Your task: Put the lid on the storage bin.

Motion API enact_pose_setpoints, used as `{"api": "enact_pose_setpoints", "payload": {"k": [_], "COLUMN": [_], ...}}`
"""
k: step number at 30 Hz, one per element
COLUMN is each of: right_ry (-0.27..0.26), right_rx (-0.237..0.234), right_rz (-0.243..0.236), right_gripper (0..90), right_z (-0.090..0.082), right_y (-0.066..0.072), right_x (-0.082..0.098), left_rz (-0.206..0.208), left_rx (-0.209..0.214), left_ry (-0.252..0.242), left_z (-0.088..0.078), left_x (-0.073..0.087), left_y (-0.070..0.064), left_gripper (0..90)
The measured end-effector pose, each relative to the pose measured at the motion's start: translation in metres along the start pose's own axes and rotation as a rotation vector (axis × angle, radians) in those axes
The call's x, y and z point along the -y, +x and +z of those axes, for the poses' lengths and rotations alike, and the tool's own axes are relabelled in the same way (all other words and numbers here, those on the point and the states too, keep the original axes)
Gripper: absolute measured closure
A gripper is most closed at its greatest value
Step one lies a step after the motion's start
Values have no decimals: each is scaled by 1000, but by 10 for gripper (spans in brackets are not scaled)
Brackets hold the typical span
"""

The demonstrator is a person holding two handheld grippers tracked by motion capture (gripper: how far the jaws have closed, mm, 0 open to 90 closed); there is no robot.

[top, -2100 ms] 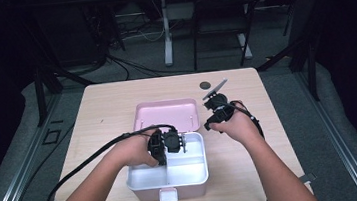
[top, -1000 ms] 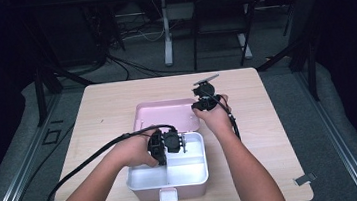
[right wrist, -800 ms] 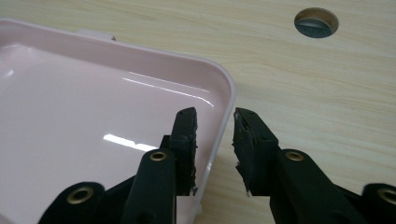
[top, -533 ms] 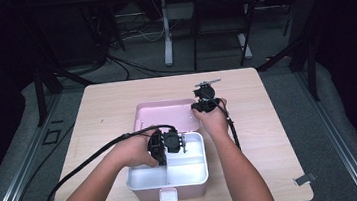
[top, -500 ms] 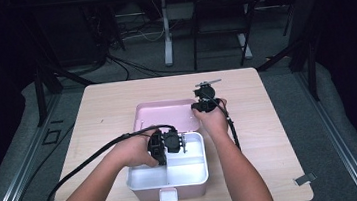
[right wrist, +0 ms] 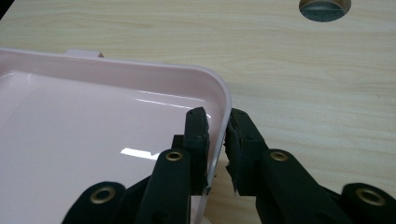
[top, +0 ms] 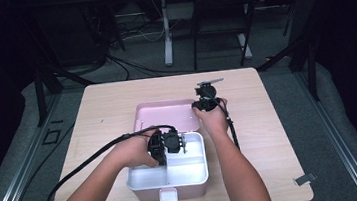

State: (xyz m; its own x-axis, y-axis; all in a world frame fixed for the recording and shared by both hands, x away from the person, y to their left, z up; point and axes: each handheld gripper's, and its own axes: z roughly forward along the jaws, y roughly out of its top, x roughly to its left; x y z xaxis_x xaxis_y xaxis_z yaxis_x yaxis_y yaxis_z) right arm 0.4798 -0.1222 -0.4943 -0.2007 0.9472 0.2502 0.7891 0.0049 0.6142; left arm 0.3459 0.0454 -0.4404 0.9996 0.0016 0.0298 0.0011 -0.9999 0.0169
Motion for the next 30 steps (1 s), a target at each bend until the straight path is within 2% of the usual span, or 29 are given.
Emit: {"api": "enact_pose_setpoints", "payload": {"k": [2,14,18,30], "right_ry": [9,-26,-34,-105], "right_rx": [7,63,58,48], "right_rz": [5,-40,-20,-33], "right_gripper": [801,827,837,863], "right_z": [-1,-11,-17,-52], "right_y": [1,12,13,23], "right_x": [-1,-6,-10,-19], "left_rz": [0,-2,-2,-1], "left_rx": [0,1,2,0], "left_ry": [0,-4,-3,1], "left_z": [0,0,0,0], "left_x": [0,0,0,0], "left_y": [0,0,0,0], "left_gripper": [868,868,868,868]}}
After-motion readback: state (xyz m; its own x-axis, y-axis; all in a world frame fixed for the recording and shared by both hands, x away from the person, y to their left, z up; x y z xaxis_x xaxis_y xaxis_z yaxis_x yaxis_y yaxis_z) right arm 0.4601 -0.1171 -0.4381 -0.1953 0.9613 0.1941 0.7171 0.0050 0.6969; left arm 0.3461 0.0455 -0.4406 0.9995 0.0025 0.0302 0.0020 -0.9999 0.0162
